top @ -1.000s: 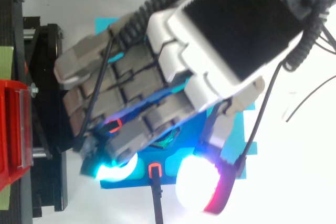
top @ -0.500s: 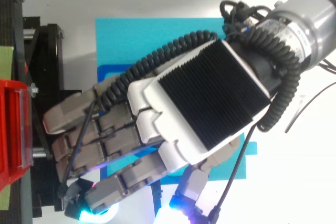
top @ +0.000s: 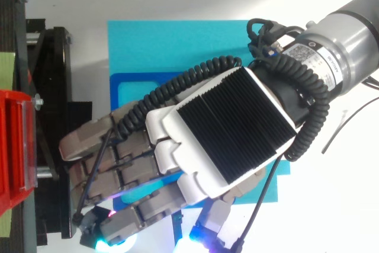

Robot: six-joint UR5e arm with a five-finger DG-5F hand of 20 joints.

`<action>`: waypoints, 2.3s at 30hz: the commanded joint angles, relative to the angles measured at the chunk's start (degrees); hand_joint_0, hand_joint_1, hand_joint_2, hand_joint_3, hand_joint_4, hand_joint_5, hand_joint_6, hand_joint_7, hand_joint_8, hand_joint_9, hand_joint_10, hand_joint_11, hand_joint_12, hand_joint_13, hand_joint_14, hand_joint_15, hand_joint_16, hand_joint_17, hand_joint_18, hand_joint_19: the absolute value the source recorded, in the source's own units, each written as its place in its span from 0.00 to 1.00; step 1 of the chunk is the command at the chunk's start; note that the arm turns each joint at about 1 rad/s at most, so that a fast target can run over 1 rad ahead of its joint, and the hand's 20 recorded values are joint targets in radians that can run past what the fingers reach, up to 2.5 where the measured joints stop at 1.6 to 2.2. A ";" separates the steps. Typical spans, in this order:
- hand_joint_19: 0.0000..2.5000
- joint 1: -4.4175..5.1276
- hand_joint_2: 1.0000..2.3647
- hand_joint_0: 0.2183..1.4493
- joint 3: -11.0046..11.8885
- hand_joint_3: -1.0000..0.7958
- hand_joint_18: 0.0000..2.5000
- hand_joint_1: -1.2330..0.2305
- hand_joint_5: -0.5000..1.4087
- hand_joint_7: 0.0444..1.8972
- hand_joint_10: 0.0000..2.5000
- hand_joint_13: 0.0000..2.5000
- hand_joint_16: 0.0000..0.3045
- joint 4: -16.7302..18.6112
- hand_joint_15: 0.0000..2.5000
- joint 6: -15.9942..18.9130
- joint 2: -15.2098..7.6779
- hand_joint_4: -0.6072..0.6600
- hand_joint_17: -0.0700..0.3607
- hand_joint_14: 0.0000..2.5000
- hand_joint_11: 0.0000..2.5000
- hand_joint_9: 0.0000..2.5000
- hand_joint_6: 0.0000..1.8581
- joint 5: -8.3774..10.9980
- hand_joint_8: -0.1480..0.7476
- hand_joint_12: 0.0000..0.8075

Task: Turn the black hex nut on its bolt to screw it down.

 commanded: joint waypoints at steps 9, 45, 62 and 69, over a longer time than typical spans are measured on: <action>0.12 -1.12 0.00 0.23 -0.61 0.28 0.19 0.60 0.19 0.55 0.00 0.23 0.17 -1.26 0.09 -3.23 -0.10 0.65 0.43 0.00 0.16 0.22 0.29 -1.23 0.48 0.39; 0.12 -5.52 0.00 0.23 -2.10 0.28 0.19 0.59 0.18 0.52 0.00 0.23 0.17 -0.64 0.09 -3.76 -0.01 0.64 0.43 0.00 0.16 0.22 0.32 -7.74 0.47 0.39; 0.12 -6.48 0.00 0.23 -2.19 0.28 0.19 0.59 0.18 0.50 0.00 0.23 0.17 -0.38 0.09 -3.76 -0.10 0.64 0.43 0.00 0.17 0.22 0.32 -9.58 0.48 0.39; 0.12 -6.84 0.00 0.23 -2.19 0.28 0.19 0.59 0.18 0.50 0.00 0.23 0.17 0.06 0.09 -3.76 -0.10 0.64 0.43 0.00 0.17 0.22 0.32 -10.29 0.47 0.39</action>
